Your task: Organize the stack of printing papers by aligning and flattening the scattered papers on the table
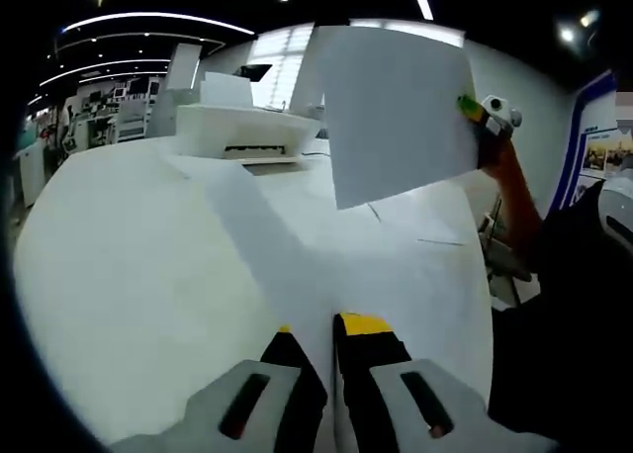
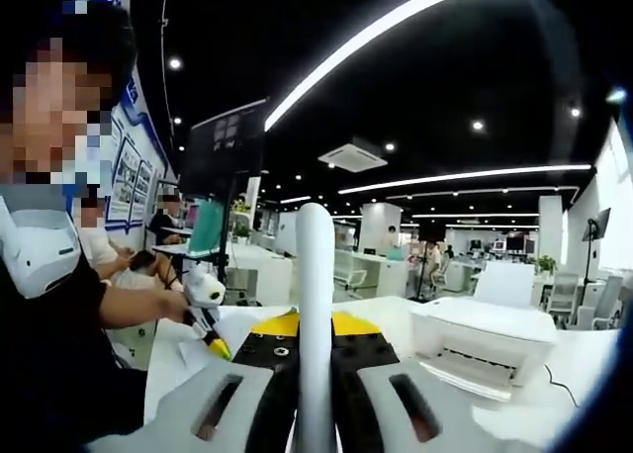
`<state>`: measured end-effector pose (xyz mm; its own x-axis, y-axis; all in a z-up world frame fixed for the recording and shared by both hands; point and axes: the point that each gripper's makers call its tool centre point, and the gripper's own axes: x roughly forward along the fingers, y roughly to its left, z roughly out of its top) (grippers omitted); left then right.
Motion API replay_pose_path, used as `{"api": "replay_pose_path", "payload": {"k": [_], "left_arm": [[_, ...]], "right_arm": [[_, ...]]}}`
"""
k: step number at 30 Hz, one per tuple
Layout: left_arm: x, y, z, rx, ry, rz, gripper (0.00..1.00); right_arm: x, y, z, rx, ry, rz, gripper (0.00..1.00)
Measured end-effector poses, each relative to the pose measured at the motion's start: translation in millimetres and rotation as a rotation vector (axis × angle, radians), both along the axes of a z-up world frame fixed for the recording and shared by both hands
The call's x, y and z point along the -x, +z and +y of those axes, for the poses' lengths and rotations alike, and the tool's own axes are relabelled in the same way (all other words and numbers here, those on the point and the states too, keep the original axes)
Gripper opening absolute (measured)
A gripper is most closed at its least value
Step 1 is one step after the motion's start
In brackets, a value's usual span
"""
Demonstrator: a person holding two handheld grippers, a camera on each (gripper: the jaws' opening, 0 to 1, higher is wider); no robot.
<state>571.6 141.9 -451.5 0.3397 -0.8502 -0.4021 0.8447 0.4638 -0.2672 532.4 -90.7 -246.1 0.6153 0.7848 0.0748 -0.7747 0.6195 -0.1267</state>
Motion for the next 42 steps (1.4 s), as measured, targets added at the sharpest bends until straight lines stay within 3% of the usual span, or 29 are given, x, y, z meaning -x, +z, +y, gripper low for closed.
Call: {"api": "replay_pose_path", "payload": {"k": [30, 42], "left_arm": [[0.2, -3.4, -4, 0.028, 0.006, 0.015, 0.07], [-1.3, -5.6, -2, 0.037, 0.010, 0.016, 0.07]], "right_arm": [[35, -12.9, 50, -0.099, 0.153, 0.064, 0.05], [45, -23.6, 63, -0.177, 0.222, 0.138, 0.05]]}}
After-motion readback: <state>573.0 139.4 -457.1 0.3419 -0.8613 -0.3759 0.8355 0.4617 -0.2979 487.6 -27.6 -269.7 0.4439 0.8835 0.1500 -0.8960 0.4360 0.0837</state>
